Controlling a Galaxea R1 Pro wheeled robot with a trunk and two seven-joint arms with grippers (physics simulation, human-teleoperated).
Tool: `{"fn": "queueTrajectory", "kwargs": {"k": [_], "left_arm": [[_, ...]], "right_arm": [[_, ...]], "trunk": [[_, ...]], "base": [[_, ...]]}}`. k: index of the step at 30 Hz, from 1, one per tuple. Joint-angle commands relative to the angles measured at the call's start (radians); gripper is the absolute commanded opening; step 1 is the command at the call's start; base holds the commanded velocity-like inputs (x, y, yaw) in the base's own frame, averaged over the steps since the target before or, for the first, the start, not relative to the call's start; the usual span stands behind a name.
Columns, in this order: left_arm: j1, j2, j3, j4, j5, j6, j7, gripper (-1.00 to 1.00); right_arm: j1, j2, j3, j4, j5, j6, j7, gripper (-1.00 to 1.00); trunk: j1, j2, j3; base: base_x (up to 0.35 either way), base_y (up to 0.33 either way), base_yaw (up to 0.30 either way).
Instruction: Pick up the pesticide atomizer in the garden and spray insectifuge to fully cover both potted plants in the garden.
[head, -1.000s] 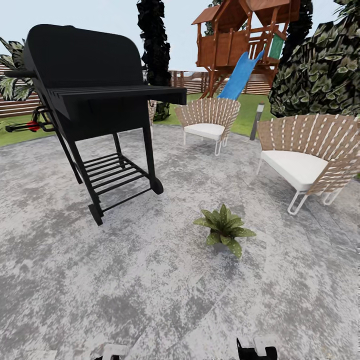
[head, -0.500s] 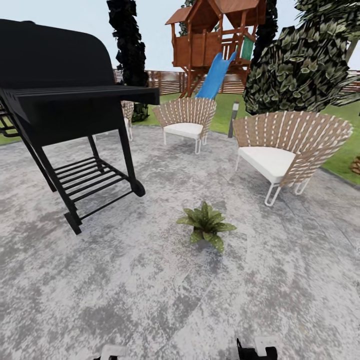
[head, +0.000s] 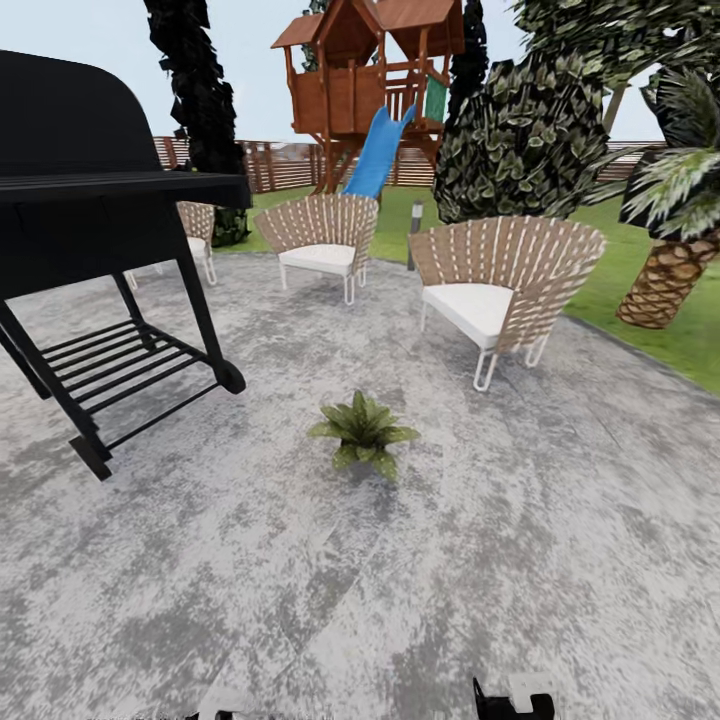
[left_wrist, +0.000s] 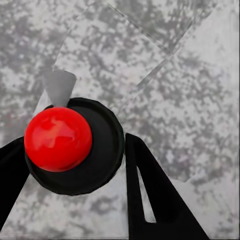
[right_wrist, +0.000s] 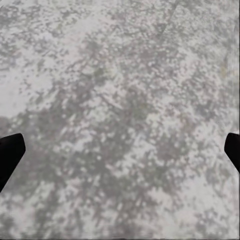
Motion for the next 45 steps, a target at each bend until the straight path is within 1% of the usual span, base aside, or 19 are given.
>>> {"fn": "queueTrajectory", "kwargs": {"k": [1, 8, 45], "left_arm": [[0.000, 0.000, 0.009, 0.001, -0.009, -0.003, -0.003, -1.00], [0.000, 0.000, 0.009, 0.001, -0.009, -0.003, -0.003, -1.00], [0.000, -0.001, 0.008, 0.002, -0.009, -0.003, -0.003, -1.00]], "right_arm": [[0.000, 0.000, 0.009, 0.000, -0.008, -0.002, -0.003, 1.00], [0.000, 0.000, 0.009, 0.000, -0.008, -0.002, -0.003, 1.00], [0.000, 0.002, 0.009, 0.001, -0.007, -0.002, -0.002, 1.00]], "trunk": [[-0.001, 0.000, -0.001], [-0.001, 0.000, -0.001], [-0.001, 0.000, -0.001]], "base": [[-0.266, -0.167, -0.289], [-0.126, -0.073, -0.299], [-0.001, 0.000, -0.300]]}}
